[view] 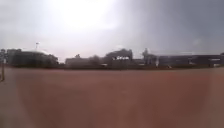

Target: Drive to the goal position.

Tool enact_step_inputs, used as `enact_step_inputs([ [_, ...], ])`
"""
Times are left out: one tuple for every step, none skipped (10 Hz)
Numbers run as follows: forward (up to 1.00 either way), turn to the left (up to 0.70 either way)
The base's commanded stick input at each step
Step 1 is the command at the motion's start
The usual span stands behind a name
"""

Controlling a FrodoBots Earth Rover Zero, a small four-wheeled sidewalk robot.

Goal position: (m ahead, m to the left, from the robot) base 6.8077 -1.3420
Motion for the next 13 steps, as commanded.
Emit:
enact_step_inputs([
  [0.7, -0.35],
  [0.7, -0.35],
  [0.7, -0.35],
  [0.7, -0.31],
  [0.7, -0.09],
  [0.7, 0.0],
  [0.7, 0.0],
  [0.7, 0.0],
  [0.7, 0.0],
  [0.7, 0.0],
  [0.7, 0.0],
  [0.7, 0.0],
  [0.7, 0.0],
])
